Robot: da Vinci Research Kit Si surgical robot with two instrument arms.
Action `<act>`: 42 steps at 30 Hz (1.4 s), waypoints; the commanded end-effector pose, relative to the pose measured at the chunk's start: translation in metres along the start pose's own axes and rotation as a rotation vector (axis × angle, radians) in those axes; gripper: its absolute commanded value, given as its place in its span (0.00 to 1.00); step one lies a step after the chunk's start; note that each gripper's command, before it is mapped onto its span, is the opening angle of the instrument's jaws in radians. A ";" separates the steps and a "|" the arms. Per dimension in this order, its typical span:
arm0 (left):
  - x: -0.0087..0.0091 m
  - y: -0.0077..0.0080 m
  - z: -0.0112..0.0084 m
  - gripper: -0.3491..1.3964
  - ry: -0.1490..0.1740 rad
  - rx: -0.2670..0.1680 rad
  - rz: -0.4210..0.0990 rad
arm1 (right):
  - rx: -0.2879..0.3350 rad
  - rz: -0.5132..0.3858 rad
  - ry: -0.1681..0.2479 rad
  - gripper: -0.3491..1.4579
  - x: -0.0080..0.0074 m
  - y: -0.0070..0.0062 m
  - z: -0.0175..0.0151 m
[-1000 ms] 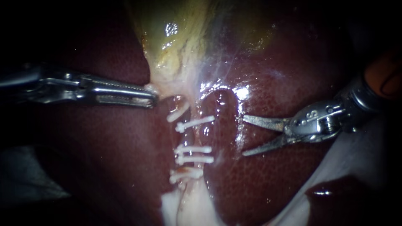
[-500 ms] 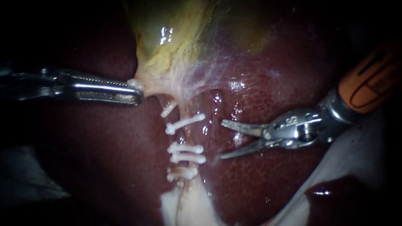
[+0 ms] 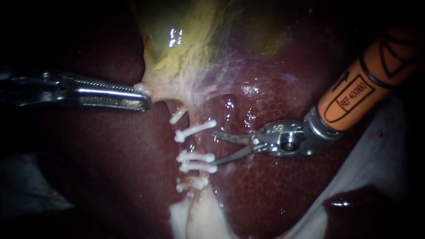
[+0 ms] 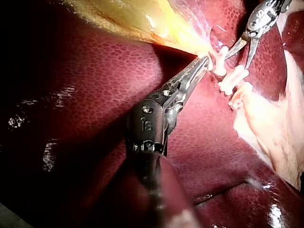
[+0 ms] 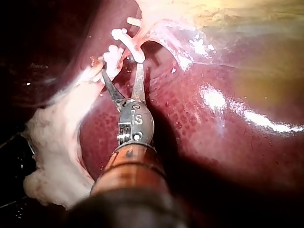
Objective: Go to the cutting position right tube
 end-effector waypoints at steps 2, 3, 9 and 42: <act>0.0000 0.0000 0.0000 0.00 0.000 0.000 0.000 | 0.024 0.016 0.015 1.00 0.0004 0.0001 0.0005; 0.0000 0.0000 0.0000 0.00 0.000 0.000 0.000 | 0.036 0.015 0.021 1.00 0.0006 0.0001 0.0008; 0.0000 0.0000 0.0000 0.00 0.000 0.000 0.000 | 0.111 0.037 0.052 0.99 0.0016 0.0004 0.0022; 0.0000 -0.0003 0.0004 0.00 0.000 0.001 0.000 | 0.202 0.107 0.178 0.99 0.0053 -0.0005 0.0089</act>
